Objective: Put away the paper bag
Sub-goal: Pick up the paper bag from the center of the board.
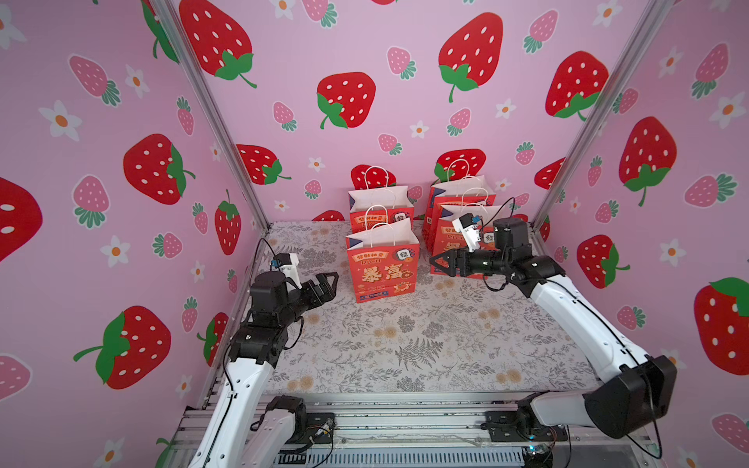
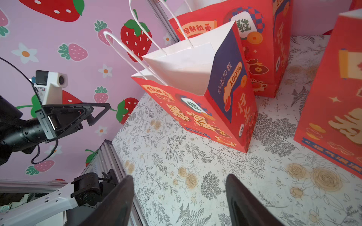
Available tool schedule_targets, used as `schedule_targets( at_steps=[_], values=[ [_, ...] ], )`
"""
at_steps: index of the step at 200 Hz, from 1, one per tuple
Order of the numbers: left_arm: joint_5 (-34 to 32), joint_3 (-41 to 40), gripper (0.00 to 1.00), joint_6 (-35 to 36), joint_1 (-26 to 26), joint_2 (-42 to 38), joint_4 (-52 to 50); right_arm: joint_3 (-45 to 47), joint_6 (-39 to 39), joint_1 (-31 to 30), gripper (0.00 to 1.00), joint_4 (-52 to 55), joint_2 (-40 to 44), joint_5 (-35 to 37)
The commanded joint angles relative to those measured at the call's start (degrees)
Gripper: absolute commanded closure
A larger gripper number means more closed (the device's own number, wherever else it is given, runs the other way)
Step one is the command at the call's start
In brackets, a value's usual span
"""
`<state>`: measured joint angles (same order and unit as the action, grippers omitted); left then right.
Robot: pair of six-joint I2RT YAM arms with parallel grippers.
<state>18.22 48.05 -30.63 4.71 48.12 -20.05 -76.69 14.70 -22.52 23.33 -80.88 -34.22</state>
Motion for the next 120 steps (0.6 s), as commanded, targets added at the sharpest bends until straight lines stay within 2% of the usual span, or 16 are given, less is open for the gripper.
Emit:
schedule_targets(
  at_steps=[1, 50, 120],
  values=[
    [2.7, 2.1, 0.01, 0.5, 1.0, 2.2, 2.9, -3.5, -1.9, -0.5, 0.26, -1.8, -3.2, -1.3],
    [4.9, 6.0, 0.01, 2.3, 2.0, 10.0, 3.1, -11.9, -5.6, -1.6, 0.28, -2.0, -13.2, -0.2],
    [5.3, 10.7, 0.01, 3.4, 4.7, 19.5, 6.2, -21.2, -8.4, -3.3, 0.29, 0.4, -21.0, 0.0]
  ],
)
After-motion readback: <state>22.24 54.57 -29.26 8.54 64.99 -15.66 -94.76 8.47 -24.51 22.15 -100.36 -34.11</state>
